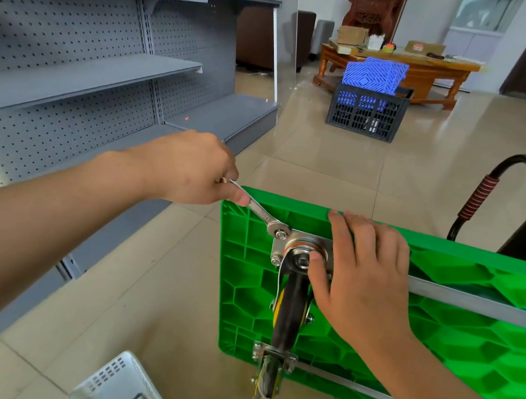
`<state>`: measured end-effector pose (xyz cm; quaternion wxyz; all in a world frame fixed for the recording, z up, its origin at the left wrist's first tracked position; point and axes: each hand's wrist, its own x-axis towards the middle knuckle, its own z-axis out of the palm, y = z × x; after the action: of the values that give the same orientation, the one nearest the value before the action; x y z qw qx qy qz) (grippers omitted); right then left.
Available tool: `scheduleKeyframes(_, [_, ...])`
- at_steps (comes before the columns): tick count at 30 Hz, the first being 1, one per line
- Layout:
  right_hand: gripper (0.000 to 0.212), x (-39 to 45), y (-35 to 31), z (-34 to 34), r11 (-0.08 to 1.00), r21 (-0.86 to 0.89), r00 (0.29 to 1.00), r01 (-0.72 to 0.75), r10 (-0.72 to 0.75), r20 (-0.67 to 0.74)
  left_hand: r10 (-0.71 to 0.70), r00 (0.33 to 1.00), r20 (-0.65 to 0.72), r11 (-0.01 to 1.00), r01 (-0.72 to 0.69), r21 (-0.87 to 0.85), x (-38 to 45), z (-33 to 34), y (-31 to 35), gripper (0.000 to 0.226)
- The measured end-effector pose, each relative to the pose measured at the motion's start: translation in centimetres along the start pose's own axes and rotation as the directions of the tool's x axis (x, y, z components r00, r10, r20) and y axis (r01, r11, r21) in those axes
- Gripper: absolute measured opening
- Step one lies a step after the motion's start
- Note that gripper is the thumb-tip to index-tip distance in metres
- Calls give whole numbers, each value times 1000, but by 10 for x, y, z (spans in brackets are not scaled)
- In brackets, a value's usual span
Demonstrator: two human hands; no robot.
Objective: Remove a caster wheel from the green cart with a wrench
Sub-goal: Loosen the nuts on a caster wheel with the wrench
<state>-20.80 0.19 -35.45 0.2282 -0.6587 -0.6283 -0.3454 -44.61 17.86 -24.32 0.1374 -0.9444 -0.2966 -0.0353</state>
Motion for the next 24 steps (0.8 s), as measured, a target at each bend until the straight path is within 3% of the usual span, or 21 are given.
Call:
scheduleKeyframes(6, [55,0,1,-2,1000,11,1000,1,-1,3,67,988,-141,992,-80,-93,-5,20,-7,83])
scheduleKeyframes(14, [55,0,-2,-2,1000,22,1000,-22,22,3,-18,949,-316,952,-80,-295,-23,53,-3,58])
scheduleKeyframes(18, [56,0,-2,-7,1000,24,999,-15,14,34,-80,928,-363,926,-65,-371,-31,71,4,64])
scheduleKeyframes(21, [56,1,-3,-11,999,27,997,-29,27,68,-226,914,-337,841,8,-541,-43,80,14,58])
scheduleKeyframes(22, [56,2,-3,-12,999,26,996,-36,33,85,-305,913,-272,774,71,-630,-49,86,24,61])
scheduleKeyframes(24, [57,4,-5,-13,999,22,994,-41,39,104,-445,896,-5,555,271,-787,-60,109,59,71])
